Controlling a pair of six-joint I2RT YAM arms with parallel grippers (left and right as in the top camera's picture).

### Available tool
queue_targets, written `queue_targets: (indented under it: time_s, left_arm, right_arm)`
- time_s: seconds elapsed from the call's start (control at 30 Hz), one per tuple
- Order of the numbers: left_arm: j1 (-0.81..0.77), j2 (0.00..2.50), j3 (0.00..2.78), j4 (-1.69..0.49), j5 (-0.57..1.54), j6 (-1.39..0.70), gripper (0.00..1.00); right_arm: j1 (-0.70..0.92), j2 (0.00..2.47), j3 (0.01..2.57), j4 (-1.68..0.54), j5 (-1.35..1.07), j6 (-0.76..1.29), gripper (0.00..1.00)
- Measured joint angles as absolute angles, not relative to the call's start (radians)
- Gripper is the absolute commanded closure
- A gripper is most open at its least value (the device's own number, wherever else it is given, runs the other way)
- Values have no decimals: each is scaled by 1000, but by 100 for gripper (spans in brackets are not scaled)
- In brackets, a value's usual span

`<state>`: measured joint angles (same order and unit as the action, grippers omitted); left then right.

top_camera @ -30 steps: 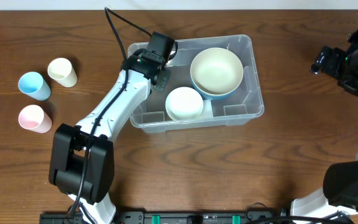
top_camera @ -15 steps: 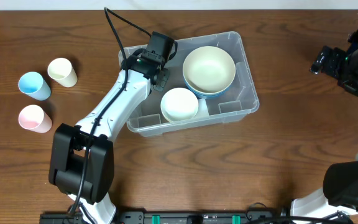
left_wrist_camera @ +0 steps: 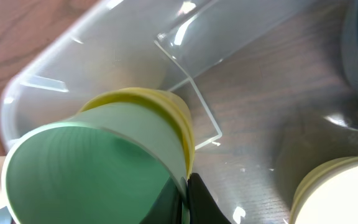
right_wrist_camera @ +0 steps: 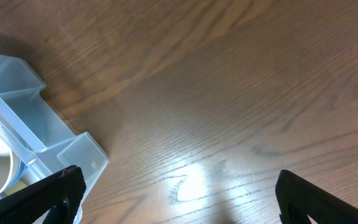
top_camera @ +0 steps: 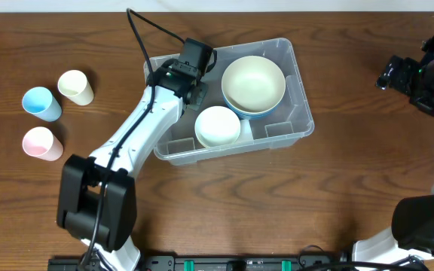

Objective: Pack container
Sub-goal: 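Lower the green cup into the yellow cups with the left gripper, then open the left gripper and lift it off the green cup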

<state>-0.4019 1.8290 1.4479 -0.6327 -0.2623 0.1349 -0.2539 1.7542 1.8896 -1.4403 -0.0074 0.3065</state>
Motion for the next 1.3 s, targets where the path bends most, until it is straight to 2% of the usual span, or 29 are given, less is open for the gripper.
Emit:
queue_targets:
  time_s: [1.17,1.23,1.3]
  left_arm:
    - [-400,1794,1450,-654,-266,136,94]
    - [-400,1796,1450,-654,-266,136,91]
    - [-400,1797,1450,-654,-266,142,75]
  right_arm:
    - [-254,1754,1890,-1440,-7,307,1]
    - [-254,1754,1890,-1440,-7,307,1]
    - [-254,1754,1890,-1440,-7,307,1]
